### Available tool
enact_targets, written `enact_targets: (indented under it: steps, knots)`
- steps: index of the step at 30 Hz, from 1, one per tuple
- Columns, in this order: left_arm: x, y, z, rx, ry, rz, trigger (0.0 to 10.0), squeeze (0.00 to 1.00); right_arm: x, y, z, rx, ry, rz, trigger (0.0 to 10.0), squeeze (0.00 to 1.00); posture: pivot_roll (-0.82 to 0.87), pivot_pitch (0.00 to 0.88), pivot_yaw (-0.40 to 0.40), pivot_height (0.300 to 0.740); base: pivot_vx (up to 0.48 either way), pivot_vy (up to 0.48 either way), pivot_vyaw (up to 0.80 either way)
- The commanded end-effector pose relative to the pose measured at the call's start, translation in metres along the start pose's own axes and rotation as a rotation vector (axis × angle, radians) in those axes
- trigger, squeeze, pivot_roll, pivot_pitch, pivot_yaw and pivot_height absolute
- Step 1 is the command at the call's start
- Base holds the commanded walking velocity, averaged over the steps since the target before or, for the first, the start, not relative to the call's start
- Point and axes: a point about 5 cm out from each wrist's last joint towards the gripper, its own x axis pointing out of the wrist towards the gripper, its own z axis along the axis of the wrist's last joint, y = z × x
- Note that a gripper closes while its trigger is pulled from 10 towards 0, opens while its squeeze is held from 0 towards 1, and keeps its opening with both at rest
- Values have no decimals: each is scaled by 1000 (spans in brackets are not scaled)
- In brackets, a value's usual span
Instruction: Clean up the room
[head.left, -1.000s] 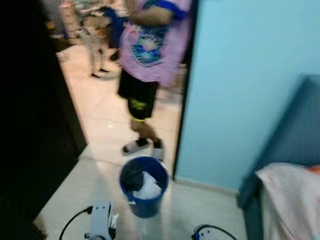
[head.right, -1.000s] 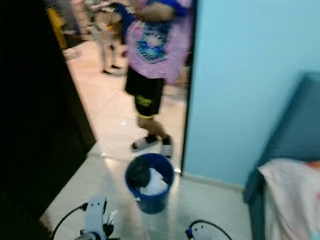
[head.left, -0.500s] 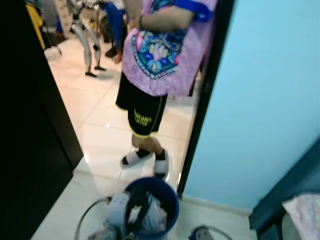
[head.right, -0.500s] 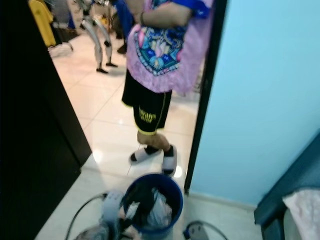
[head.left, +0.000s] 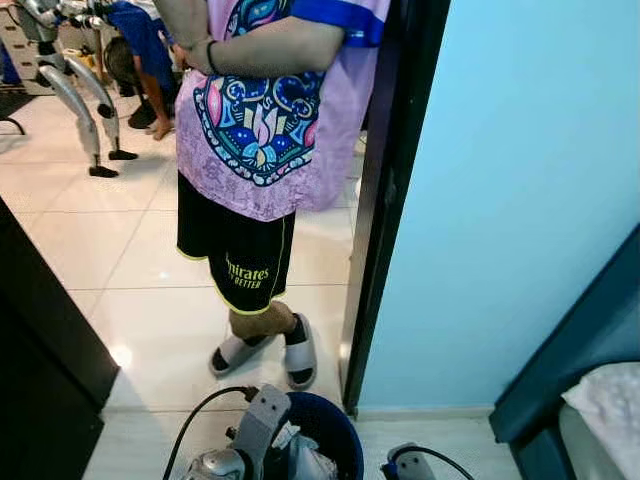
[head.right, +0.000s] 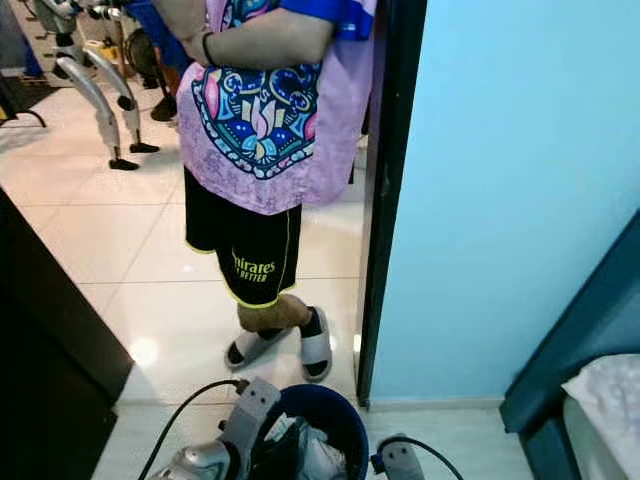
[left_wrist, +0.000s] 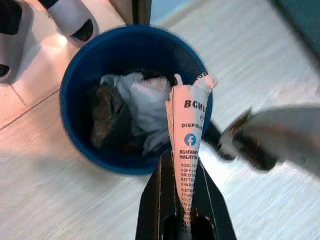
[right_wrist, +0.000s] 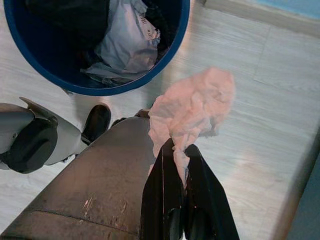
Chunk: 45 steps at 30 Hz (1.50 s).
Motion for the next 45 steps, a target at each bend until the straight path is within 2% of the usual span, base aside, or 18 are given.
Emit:
enact_targets:
  steps: [1,7,9,12,15,16,17,18,20,21,25,27,35,36,37,41,42,45]
  knots:
    - [1,-2,2,42,-2,9,10000,0,-1,4,-9,25,36,6,10000,0,-102,64,-3,737,0,0,-788]
    - [5,3,22,61,-57,118,10000,0,-2,1,-10,45,23,-13,10000,0,-111,64,0,737,0,0,-386]
    - [6,7,30,-31,-92,171,10000,0,-2,1,-9,37,22,-12,10000,0,-117,64,3,737,0,0,0]
    - [7,8,34,-71,-112,198,10000,0,-1,2,-9,37,22,-11,10000,0,-122,65,3,737,0,0,0]
    - [7,16,51,-257,-178,283,10000,0,-2,1,-9,30,22,-11,10000,0,-125,67,-2,737,0,0,0]
    - [7,16,51,-257,-178,283,10000,0,-2,1,-9,30,22,-11,10000,0,-125,67,-2,737,0,0,0]
    - [7,19,53,-355,-191,298,10000,0,-2,1,-9,27,22,-12,10000,0,-129,68,-4,737,0,0,0]
    - [8,16,53,-397,-191,275,10000,584,-2,0,-8,25,20,-15,10000,0,-130,69,-5,737,0,0,0]
    - [9,15,53,-403,-191,268,10000,584,-2,-1,-8,24,20,-16,10000,0,-130,69,-5,737,0,0,0]
    - [10,12,53,-409,-191,245,10000,1000,-2,-1,-8,23,19,-18,10000,0,-134,68,-4,737,0,0,0]
    - [11,8,51,-392,-187,234,10000,1000,-2,-2,-8,27,15,-19,10000,0,-136,69,-3,737,0,0,0]
    - [8,15,45,-362,-170,289,10000,1000,-2,-1,-8,28,12,-15,10000,0,-139,69,-4,737,0,0,0]
    - [2,25,32,-257,-119,354,10000,1000,-1,3,-4,47,-16,19,10000,0,-129,72,-5,737,0,0,0]
    - [-2,31,23,-245,-94,391,10000,384,0,6,2,55,-43,52,10000,0,-106,76,-10,737,0,0,506]
    - [-7,37,14,-232,-67,434,10000,0,1,9,10,49,-71,88,10000,0,-106,76,-10,737,0,0,800]
    - [-12,43,3,-235,-41,479,10000,0,3,13,19,35,-96,121,10000,0,-93,77,-11,737,0,0,800]
    - [-27,52,-28,-291,30,571,10000,0,6,27,39,9,-144,218,10000,0,-44,79,-21,737,0,0,800]
    - [-32,55,-39,-320,55,601,10000,0,6,33,45,-2,-158,258,10000,0,-44,79,-21,737,0,0,800]
